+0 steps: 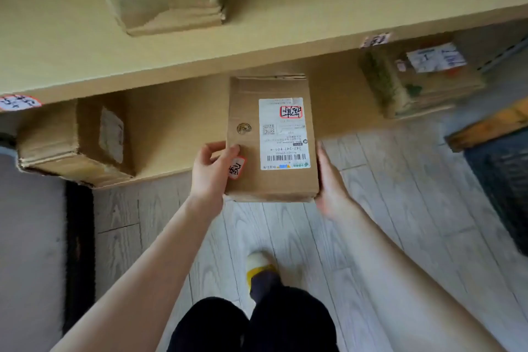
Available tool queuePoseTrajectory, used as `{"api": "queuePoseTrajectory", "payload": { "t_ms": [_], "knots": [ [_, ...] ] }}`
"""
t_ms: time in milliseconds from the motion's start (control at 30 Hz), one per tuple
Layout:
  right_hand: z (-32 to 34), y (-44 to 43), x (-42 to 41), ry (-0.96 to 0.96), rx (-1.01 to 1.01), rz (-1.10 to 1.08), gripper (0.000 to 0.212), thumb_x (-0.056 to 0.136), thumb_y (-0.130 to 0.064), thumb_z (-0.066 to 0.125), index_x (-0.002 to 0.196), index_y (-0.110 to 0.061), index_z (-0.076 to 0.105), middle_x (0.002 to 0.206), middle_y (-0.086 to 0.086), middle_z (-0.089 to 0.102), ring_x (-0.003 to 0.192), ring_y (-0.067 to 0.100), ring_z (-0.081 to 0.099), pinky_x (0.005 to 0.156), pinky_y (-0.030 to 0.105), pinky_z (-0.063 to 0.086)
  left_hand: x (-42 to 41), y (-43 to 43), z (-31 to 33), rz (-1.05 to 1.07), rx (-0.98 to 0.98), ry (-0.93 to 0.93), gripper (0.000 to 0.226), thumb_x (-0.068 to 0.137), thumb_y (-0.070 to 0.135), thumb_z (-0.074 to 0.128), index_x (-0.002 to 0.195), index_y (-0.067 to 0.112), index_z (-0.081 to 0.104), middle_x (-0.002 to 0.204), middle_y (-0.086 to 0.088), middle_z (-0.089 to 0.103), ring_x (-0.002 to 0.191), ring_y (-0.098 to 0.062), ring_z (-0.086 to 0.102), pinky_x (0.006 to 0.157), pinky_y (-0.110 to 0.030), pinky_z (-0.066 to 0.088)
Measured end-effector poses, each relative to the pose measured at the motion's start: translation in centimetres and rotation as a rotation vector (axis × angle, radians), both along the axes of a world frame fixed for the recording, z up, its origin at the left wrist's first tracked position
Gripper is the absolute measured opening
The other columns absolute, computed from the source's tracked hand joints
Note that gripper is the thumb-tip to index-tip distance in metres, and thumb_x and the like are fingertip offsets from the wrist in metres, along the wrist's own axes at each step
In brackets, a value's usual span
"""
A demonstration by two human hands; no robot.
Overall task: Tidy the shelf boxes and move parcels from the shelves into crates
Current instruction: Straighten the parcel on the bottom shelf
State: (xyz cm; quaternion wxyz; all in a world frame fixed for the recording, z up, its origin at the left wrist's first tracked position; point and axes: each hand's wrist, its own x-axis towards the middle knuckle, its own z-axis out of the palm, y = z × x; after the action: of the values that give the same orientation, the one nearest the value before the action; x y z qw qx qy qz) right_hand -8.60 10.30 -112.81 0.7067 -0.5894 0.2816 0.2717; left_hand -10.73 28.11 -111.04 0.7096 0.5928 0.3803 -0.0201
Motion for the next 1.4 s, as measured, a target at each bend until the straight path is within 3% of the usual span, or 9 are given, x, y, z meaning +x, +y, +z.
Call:
{"api": "queuePoseTrajectory", "payload": {
  "t_ms": [100,267,467,600,700,867,1167,1267,1400],
  "knots": [
    [5.0,-5.9,-4.0,0.045,-0.058,-0.108,0.046,0.09,-0.057,0.036,0.093,-0.027,0.07,0.098,0.001,0.073,0.088,0.015,0.068,0.077,0.031,0.052,-1.6,-6.0,4.4,-0.134,-0.015,0.081,0.011,0.083,0.02,0.065,0.081,0.024,0.056,0.077,0.001,0.063,0.063,-0.011,0.06,0.057,-0.027,0.048],
    [14.0,-16.1,-12.5,0.006,0.009,-0.383,0.054,0.085,-0.062,0.035,0.112,-0.026,0.066,0.112,0.004,0.07,0.099,0.018,0.068,0.077,0.028,0.055,-4.9,-17.4,11.5,-0.408,0.018,0.138,0.01,0.084,0.021,0.064,0.083,0.026,0.055,0.071,0.004,0.062,0.055,-0.009,0.058,0.05,-0.023,0.044],
    [20.9,-29.4,-21.7,0.093,-0.034,-0.649,0.044,0.087,-0.057,0.045,0.103,-0.025,0.071,0.107,0.007,0.071,0.1,0.028,0.067,0.096,0.05,0.047,-9.7,-32.7,18.2,-0.774,0.033,0.162,0.023,0.083,0.032,0.063,0.103,0.022,0.056,0.083,0.004,0.067,0.067,-0.015,0.059,0.057,-0.027,0.047],
    [23.3,-39.2,-26.2,0.14,-0.054,-0.872,0.03,0.089,-0.045,0.049,0.082,-0.031,0.075,0.095,0.003,0.075,0.084,0.02,0.071,0.071,0.034,0.056,-12.2,-44.6,20.5,-1.011,0.098,0.161,0.025,0.086,0.037,0.059,0.103,0.02,0.055,0.09,0.007,0.064,0.081,-0.017,0.062,0.073,-0.034,0.05],
    [23.6,-47.4,-29.1,0.163,-0.068,-0.969,0.028,0.09,-0.039,0.051,0.092,-0.023,0.074,0.095,0.005,0.074,0.084,0.02,0.071,0.065,0.027,0.053,-13.9,-54.1,21.1,-1.164,0.131,0.139,0.016,0.09,0.035,0.052,0.083,0.023,0.058,0.086,0.006,0.063,0.082,-0.014,0.059,0.07,-0.027,0.048],
    [22.6,-60.8,-32.7,0.231,-0.085,-1.048,0.029,0.092,-0.036,0.05,0.107,-0.015,0.064,0.1,0.004,0.072,0.087,0.018,0.068,0.066,0.026,0.053,-16.4,-68.1,21.0,-1.304,0.18,0.136,0.017,0.093,0.036,0.048,0.083,0.025,0.057,0.085,0.006,0.062,0.076,-0.008,0.057,0.06,-0.022,0.041],
    [18.8,-74.4,-31.6,0.225,-0.063,-1.104,0.019,0.086,-0.029,0.061,0.105,-0.024,0.062,0.096,-0.005,0.071,0.083,0.01,0.068,0.057,0.019,0.052,-14.1,-84.0,16.4,-1.47,0.178,0.237,0.035,0.093,0.038,0.046,0.12,0.016,0.054,0.113,-0.006,0.062,0.09,-0.014,0.057,0.072,-0.027,0.045],
    [16.1,-77.6,-29.9,0.306,-0.11,-1.106,0.016,0.091,-0.035,0.054,0.106,-0.032,0.055,0.093,-0.014,0.065,0.078,0.004,0.061,0.046,0.019,0.047,-12.0,-87.9,13.8,-1.555,0.1,0.368,0.041,0.093,0.038,0.048,0.132,0.029,0.043,0.117,0.005,0.06,0.091,-0.008,0.057,0.062,-0.022,0.043],
    [11.9,-82.9,-27.2,0.341,-0.152,-1.127,0.025,0.094,-0.033,0.049,0.117,-0.024,0.052,0.103,-0.006,0.063,0.083,0.007,0.057,0.059,0.025,0.044,-9.4,-93.8,9.8,-1.648,0.073,0.486,0.053,0.093,0.036,0.049,0.141,0.04,0.026,0.121,0.007,0.053,0.101,-0.014,0.056,0.068,-0.028,0.048]
  ]
}}
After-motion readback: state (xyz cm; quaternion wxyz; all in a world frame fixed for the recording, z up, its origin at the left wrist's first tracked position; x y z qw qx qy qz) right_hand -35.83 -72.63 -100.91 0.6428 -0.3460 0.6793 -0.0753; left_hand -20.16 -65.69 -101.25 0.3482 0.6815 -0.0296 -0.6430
